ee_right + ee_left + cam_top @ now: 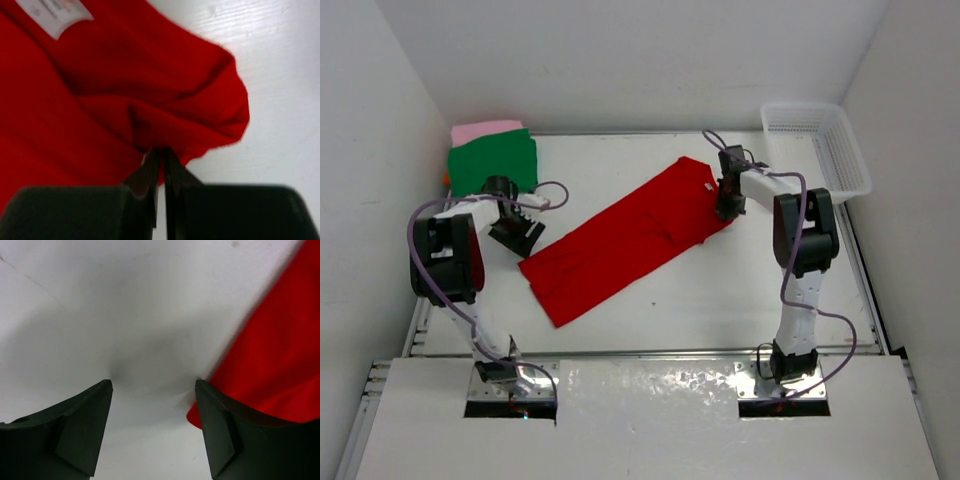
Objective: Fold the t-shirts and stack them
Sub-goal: Rotate the tshirt 90 degrees
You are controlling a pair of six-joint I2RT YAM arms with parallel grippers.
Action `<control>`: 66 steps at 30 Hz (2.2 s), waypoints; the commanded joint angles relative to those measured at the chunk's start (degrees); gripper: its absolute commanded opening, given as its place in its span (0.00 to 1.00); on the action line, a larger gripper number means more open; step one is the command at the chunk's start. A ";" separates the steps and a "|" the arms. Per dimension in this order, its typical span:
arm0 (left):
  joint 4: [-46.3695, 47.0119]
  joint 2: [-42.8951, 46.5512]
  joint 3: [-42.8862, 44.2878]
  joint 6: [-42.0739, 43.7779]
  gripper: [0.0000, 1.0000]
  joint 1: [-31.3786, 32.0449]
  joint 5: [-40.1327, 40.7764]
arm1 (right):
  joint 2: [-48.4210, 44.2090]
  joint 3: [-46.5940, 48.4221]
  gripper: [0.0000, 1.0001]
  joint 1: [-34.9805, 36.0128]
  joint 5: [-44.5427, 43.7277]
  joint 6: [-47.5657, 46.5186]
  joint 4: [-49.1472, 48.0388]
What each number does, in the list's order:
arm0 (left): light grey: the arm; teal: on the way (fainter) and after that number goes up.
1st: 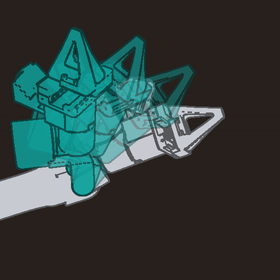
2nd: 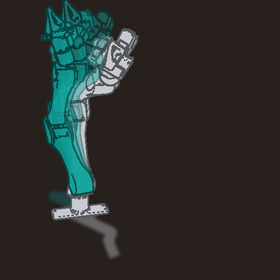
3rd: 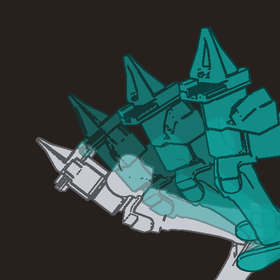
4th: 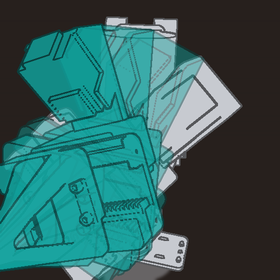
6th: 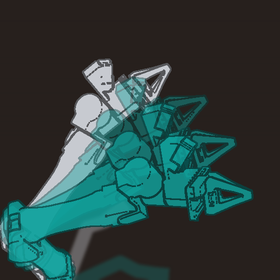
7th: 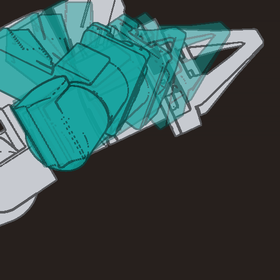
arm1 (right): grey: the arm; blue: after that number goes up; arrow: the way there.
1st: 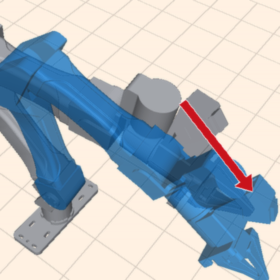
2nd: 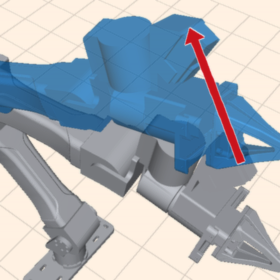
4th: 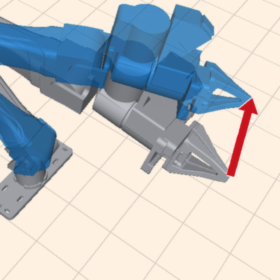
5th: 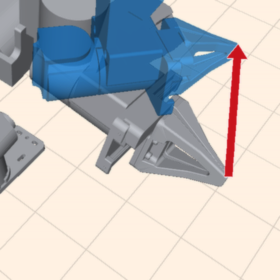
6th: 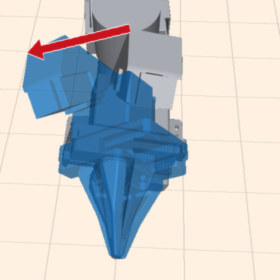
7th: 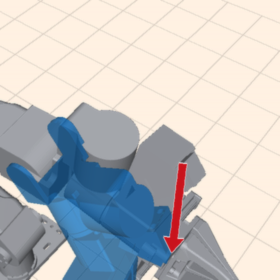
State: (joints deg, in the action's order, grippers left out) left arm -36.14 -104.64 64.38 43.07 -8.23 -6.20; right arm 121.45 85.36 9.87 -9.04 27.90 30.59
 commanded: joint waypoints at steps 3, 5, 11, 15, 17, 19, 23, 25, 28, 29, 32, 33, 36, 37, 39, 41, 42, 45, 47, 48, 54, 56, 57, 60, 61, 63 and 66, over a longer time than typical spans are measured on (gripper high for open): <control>4.93 3.55 -11.70 4.83 0.66 1.98 1.62 | 7.91 9.00 0.03 -0.20 4.02 1.99 2.80; 4.85 5.05 -14.53 6.49 0.66 3.73 0.93 | 14.39 13.67 0.02 -0.72 4.81 1.98 5.18; 1.51 9.10 -25.87 7.92 0.67 17.42 -0.66 | 32.25 43.36 0.00 -3.19 10.52 4.44 7.83; 4.22 8.93 -27.82 2.21 0.67 27.46 0.13 | 36.14 44.64 0.00 -3.54 14.50 14.16 -20.39; 4.24 8.84 -27.03 -0.35 0.67 31.60 0.04 | 37.97 50.12 0.00 -3.54 12.12 17.00 -24.07; 4.32 8.66 -26.59 -2.28 0.67 32.83 0.04 | 40.18 53.06 0.14 -3.54 10.89 17.54 -29.41; 4.59 8.84 -26.76 -3.78 0.67 32.84 1.36 | 34.66 49.48 0.41 -3.54 13.50 14.83 -35.24; 4.50 8.93 -26.76 -4.22 0.68 32.75 1.98 | 28.43 47.10 0.50 -3.45 14.92 12.98 -34.99; 5.03 10.15 -27.81 -5.01 0.68 32.49 3.64 | 19.83 43.93 0.61 -3.28 14.23 7.97 -32.27; 5.64 11.03 -28.17 -5.19 0.68 32.49 4.17 | 18.05 43.32 0.74 -3.36 13.18 5.96 -31.65; 6.08 12.44 -28.70 -5.98 0.68 32.49 5.84 | 13.04 44.27 0.99 -3.36 12.29 3.57 -28.49; 6.26 12.88 -28.70 -6.24 0.68 32.31 6.45 | 11.98 44.54 0.99 -3.36 12.03 3.48 -25.96; 7.57 15.86 -28.61 -6.51 0.68 29.96 12.69 | 6.28 42.18 0.99 -2.84 12.99 3.30 -16.76; 7.92 17.87 -28.00 -5.72 0.68 28.63 14.18 | 3.82 39.90 0.99 -2.32 12.73 2.87 -14.09; 8.19 20.25 -26.42 -4.75 0.68 22.60 15.95 | -5.92 27.36 0.99 0.32 9.59 2.07 -8.47; 8.10 24.38 -22.21 -3.52 0.68 18.62 15.08 | -13.48 9.50 0.99 3.91 7.73 3.46 -7.21; 8.28 25.96 -20.80 -3.00 0.68 16.51 15.16 | -20.91 3.73 0.99 5.15 7.28 4.61 -7.38; 8.98 31.33 -15.43 0.61 0.68 16.23 15.08 | -34.23 -19.04 0.99 10.16 7.19 11.28 -9.49; 10.21 33.27 -14.20 1.84 0.70 16.49 12.88 | -39.86 -33.37 0.99 14.80 8.24 17.96 -13.07; 10.91 33.53 -13.59 2.37 0.72 16.58 12.53 | -44.15 -37.33 0.99 16.39 8.68 19.98 -15.01; 12.42 33.98 -9.81 -6.48 0.73 16.58 8.14 | -49.46 -55.38 0.94 27.83 8.77 35.01 -27.13; 11.36 34.85 -9.89 -8.87 0.73 16.58 4.37 | -49.38 -59.07 0.85 31.34 7.03 40.20 -32.22; 11.36 35.99 -10.58 -10.79 0.73 16.58 2.87 | -48.25 -60.82 0.81 33.09 6.84 42.83 -34.09; 10.74 38.10 -12.34 -12.04 0.73 16.58 1.89 | -45.17 -61.80 0.74 35.47 7.19 47.05 -38.92; 10.57 38.63 -13.39 -12.04 0.73 16.58 1.98 | -42.55 -61.81 0.73 37.22 7.45 48.20 -41.55; 10.30 40.04 -14.37 -11.87 0.73 16.58 3.03 | -39.37 -60.58 0.73 39.25 7.63 51.45 -42.71; 9.95 41.79 -15.34 -11.43 0.73 16.58 4.08 | -34.97 -60.75 0.73 39.96 6.41 56.01 -44.12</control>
State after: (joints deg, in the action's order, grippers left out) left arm -26.70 -65.63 49.63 32.99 8.16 -1.72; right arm 82.85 25.65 48.77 -0.45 76.75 -11.05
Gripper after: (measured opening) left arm 0.726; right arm 0.733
